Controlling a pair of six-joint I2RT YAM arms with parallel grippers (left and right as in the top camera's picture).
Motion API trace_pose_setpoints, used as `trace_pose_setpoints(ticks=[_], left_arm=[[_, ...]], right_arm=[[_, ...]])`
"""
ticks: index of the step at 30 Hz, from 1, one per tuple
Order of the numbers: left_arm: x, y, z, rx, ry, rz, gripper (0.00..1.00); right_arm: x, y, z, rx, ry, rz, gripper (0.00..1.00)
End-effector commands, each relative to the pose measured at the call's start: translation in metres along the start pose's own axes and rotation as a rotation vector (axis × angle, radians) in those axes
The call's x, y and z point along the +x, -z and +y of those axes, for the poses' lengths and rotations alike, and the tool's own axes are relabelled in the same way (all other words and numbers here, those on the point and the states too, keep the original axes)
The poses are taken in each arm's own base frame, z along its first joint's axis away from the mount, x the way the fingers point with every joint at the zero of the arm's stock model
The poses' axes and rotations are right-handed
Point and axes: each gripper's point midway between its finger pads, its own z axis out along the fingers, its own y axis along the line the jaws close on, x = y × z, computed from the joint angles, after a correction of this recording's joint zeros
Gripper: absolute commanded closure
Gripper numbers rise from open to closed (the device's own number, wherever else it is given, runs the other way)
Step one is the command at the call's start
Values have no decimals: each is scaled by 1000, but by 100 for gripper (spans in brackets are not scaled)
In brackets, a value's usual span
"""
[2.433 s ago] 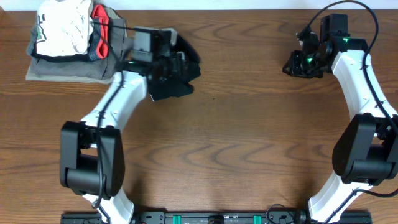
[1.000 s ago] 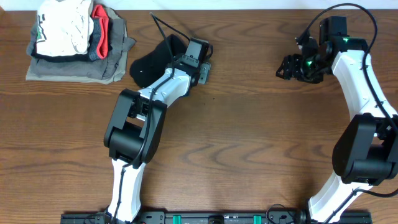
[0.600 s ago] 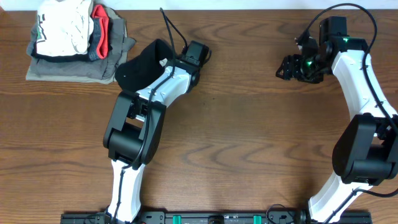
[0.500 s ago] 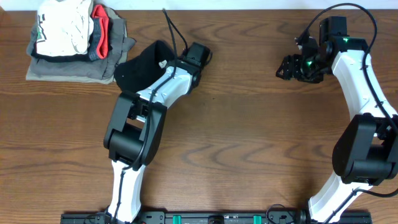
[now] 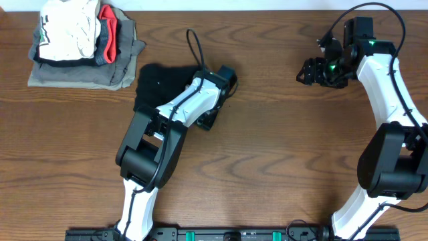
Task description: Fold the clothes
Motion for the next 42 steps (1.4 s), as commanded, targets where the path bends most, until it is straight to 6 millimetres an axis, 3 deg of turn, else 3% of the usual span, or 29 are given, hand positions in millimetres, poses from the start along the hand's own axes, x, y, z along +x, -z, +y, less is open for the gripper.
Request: trace_pose_setpoints(ticks=[1, 5, 7, 13, 16, 28, 35, 38, 39, 42], left_arm=[[23, -2, -14, 99, 68, 94, 35], [25, -2, -8, 91, 74, 107, 35], [16, 2, -5, 85, 58, 74, 28], [-19, 36, -2, 88, -22, -79, 27], [-28, 39, -7, 91, -67, -121, 27], [-45, 22, -9, 99, -44, -198, 27], [-38, 7, -2, 77, -95, -175, 27], [-40, 4, 11, 14, -79, -181, 39], [-43, 4, 14, -2, -72, -191, 55], [-53, 6, 20, -29, -53, -231, 86]], right_arm=[[-9, 16, 0, 7, 20, -46, 28], [-9, 16, 0, 6, 21, -46, 28], [-9, 16, 0, 6, 21, -47, 27], [-8, 16, 0, 6, 20, -44, 26], [-8, 16, 0, 6, 19, -42, 25], [-6, 16, 0, 6, 17, -35, 25], [-6, 16, 0, 6, 17, -35, 25], [-6, 16, 0, 6, 17, -34, 25], [-6, 16, 0, 6, 17, -35, 25], [-6, 16, 0, 6, 17, -34, 25]])
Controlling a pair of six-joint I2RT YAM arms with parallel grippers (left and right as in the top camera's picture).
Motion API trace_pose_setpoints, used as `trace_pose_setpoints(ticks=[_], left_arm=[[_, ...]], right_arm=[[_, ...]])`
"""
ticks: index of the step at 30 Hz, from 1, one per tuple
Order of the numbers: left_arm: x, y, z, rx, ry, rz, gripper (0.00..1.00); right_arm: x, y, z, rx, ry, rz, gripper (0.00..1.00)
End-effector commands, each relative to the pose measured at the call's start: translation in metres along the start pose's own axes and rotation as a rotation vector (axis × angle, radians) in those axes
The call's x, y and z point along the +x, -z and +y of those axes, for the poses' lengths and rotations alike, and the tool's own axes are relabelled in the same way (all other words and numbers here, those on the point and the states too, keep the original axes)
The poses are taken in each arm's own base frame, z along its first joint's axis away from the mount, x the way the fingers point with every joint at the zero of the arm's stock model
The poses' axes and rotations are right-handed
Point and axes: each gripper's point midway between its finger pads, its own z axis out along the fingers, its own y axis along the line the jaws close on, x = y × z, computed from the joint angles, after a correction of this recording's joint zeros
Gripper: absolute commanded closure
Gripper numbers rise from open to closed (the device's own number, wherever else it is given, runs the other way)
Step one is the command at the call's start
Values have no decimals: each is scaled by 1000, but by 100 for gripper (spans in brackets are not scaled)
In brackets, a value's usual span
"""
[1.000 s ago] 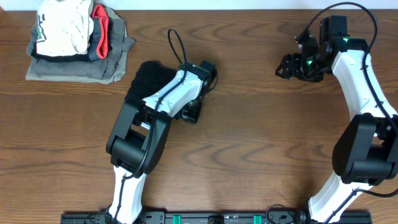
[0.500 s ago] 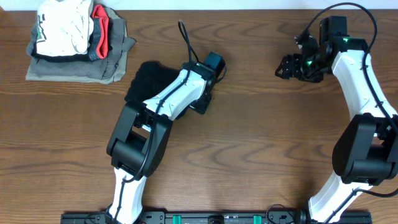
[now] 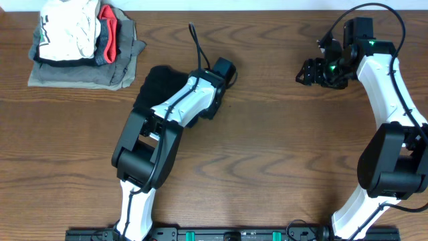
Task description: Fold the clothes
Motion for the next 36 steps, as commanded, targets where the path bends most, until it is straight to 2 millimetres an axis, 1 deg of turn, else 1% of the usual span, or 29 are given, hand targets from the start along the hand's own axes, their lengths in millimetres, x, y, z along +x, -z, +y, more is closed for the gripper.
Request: trace_pose_setpoints(ticks=[1, 2, 4, 6, 7, 10, 13, 15, 17, 19, 21, 23, 24, 30, 33, 36], left_arm=[[-5, 0, 16, -60, 9, -31, 91], [-8, 1, 17, -61, 15, -44, 94], [-14, 6, 18, -60, 24, -66, 94], [-23, 17, 23, -61, 37, -96, 94], [-28, 25, 27, -63, 47, -118, 94], [-48, 66, 51, -67, 112, -230, 94], [-66, 112, 86, -79, 205, -366, 94], [-75, 146, 119, -97, 289, -479, 94], [-77, 176, 151, -119, 365, -574, 94], [-74, 197, 178, -140, 428, -644, 94], [-69, 215, 204, -155, 485, -702, 94], [-63, 225, 226, -169, 501, -738, 94], [-61, 226, 235, -176, 506, -747, 94], [-42, 215, 278, -202, 521, -735, 94], [-35, 219, 310, -271, 534, -762, 94], [-27, 230, 349, -368, 550, -817, 94]], right_arm=[[-8, 16, 0, 6, 20, -41, 25], [-7, 16, 0, 6, 20, -40, 25], [-6, 16, 0, 6, 25, -34, 25], [-5, 16, 0, 7, 31, -29, 25], [-4, 16, 0, 7, 33, -28, 25], [-3, 16, 0, 7, 42, -21, 25], [-2, 16, 0, 7, 41, -17, 25], [-2, 16, 0, 7, 41, -18, 25], [-2, 16, 0, 7, 45, -18, 25], [-2, 16, 0, 7, 44, -17, 25], [-1, 16, 0, 7, 44, -16, 25], [-2, 16, 0, 7, 44, -18, 25], [-2, 16, 0, 7, 45, -20, 25], [-3, 16, 0, 6, 46, -24, 25], [-3, 16, 0, 6, 46, -24, 25], [-3, 16, 0, 6, 44, -23, 25]])
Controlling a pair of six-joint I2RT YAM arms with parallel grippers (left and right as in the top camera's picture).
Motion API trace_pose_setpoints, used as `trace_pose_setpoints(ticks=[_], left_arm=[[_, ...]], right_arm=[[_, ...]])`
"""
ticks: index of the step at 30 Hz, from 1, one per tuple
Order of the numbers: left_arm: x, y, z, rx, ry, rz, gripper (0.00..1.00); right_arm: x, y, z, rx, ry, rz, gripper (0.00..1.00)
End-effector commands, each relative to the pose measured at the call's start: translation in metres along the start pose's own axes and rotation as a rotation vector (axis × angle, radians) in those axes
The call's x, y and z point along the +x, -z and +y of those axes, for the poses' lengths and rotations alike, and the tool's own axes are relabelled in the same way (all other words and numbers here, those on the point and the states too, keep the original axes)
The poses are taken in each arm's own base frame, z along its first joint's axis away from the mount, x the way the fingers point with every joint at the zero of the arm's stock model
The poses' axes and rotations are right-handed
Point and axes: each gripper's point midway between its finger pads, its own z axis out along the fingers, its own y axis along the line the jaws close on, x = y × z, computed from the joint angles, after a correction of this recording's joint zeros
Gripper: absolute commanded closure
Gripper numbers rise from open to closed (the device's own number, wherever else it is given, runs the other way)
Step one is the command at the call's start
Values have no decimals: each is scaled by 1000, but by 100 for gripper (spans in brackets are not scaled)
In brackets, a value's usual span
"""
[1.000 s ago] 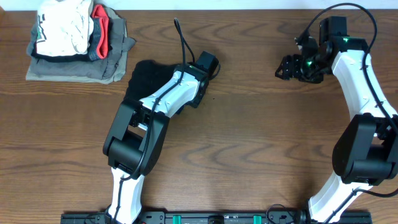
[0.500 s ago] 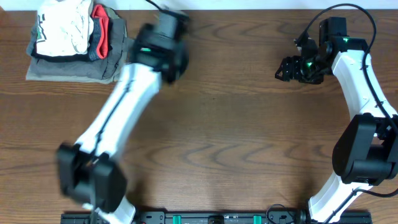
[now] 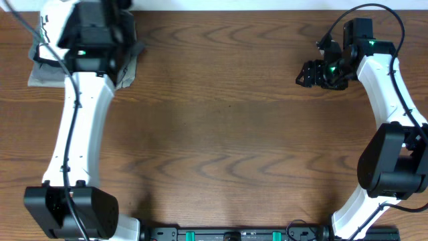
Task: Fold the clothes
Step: 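Lower the bundle onto the top of the clothes stack and release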
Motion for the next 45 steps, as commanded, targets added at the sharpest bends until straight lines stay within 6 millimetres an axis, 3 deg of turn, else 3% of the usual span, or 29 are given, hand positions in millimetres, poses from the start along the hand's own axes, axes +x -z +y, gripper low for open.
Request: trace_pose_setpoints(ticks=[1, 5, 9, 14, 18, 23, 26, 29, 35, 40, 42, 45], left_arm=[[-29, 4, 41, -75, -46, -110, 94], [-48, -6, 93, -200, -121, -205, 94], [-46, -30, 125, -240, -312, -232, 94], [-23, -78, 177, -359, -531, -218, 94], [5, -117, 196, -360, -692, -222, 94], [47, -167, 207, -386, -754, -197, 94], [61, -191, 201, -379, -769, -192, 94], [62, -203, 191, -362, -774, -201, 94], [25, -200, 163, -358, -783, -283, 94], [-1, -200, 110, -285, -779, -338, 94], [5, -205, 81, -217, -794, -315, 94], [33, -215, 34, -55, -826, -235, 94]], right_arm=[[-8, 16, 0, 7, 20, -43, 25], [-7, 15, 1, 6, 20, -38, 25], [-6, 14, 6, 3, 31, -35, 25], [-8, 12, 12, -2, 9, -39, 25], [-6, 10, 17, -6, 6, -33, 26], [-4, 7, 27, -12, 24, -23, 26], [-5, 5, 33, -16, 25, -25, 26], [-7, 4, 38, -20, 38, -32, 26], [-12, 3, 42, -23, 54, -52, 24], [-13, 3, 42, -23, 57, -59, 24], [-13, 3, 42, -23, 57, -59, 23], [-13, 3, 42, -23, 57, -59, 23]])
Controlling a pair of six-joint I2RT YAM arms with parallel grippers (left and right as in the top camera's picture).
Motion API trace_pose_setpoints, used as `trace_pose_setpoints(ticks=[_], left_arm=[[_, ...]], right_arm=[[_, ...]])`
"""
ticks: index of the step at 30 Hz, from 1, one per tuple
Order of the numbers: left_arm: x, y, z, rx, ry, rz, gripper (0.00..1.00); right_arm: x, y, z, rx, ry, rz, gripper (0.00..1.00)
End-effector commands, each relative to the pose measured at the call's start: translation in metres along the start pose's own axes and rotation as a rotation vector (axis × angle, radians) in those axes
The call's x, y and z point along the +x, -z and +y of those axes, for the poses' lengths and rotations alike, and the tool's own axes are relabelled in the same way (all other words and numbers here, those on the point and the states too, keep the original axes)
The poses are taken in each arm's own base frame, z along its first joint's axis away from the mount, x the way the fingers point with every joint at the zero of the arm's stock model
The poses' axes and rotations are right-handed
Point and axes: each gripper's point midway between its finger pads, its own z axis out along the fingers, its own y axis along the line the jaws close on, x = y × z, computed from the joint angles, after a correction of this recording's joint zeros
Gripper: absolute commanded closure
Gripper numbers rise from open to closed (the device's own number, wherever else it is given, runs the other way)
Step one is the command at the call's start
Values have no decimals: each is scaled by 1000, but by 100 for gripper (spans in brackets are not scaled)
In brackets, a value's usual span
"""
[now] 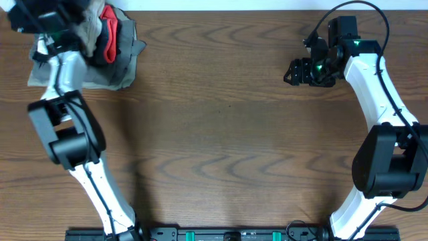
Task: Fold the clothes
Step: 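Lower the bundle onto the top of the clothes stack and release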
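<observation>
At the table's far left corner sits a pile of folded clothes [114, 67]: a grey garment at the bottom, a red one [109, 35] and a pale one above it. My left arm reaches over the pile's left half. Its blurred wrist and left gripper [40, 17] lie at the top edge, and the fingers cannot be made out. No black garment shows on the table. My right gripper [294, 71] hovers over bare wood at the far right, holding nothing visible, and its jaw state is unclear.
The brown wooden table [221, 134] fills the view. Cables loop above the right arm [374, 80]. A black rail with the arm bases [234, 234] runs along the near edge.
My left arm has swung further left and back over the clothes pile, uncovering the red garment and the pile's right side. The right gripper has shifted slightly left.
My left gripper was first at a black garment lying on the table right of the pile, and was still on it a moment later. Then the arm was over the pile and the black garment was gone from the table. Now the arm is further left over the pile.
</observation>
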Motion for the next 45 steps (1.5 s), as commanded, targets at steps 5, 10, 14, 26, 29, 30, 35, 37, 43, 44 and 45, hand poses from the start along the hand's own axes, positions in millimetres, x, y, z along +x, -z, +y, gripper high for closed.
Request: trace_pose_setpoints(ticks=[5, 10, 14, 26, 29, 30, 35, 37, 43, 44, 45], left_arm=[[-48, 9, -81, 250, -6, -54, 94], [-36, 13, -98, 283, 91, 64, 94], [-16, 18, -105, 291, 161, 180, 45], [-47, 77, -51, 228, 568, 305, 22], [-72, 98, -15, 177, 745, 252, 22], [-80, 104, -4, 170, 804, 227, 22], [-102, 123, 33, 180, 950, 111, 22], [-98, 122, 44, 151, 991, 100, 23], [-70, 95, 77, 20, 1116, 32, 94], [-64, 86, 82, -10, 1148, 10, 94], [-59, 78, 87, -42, 1183, -18, 94]], right_arm=[[-8, 13, 8, 0, 16, -39, 23], [-7, 13, 8, 0, 14, -35, 23], [-7, 13, 8, 0, 14, -35, 22], [-11, 13, 6, 14, 21, -53, 20], [-11, 13, 6, 14, 21, -53, 20], [-11, 13, 6, 14, 20, -53, 20], [-11, 12, 9, 11, 25, -50, 20], [-10, 12, 10, 11, 29, -48, 20], [-12, 11, 12, 10, 37, -57, 20], [-13, 11, 12, 9, 38, -59, 20], [-13, 11, 12, 9, 38, -61, 20]])
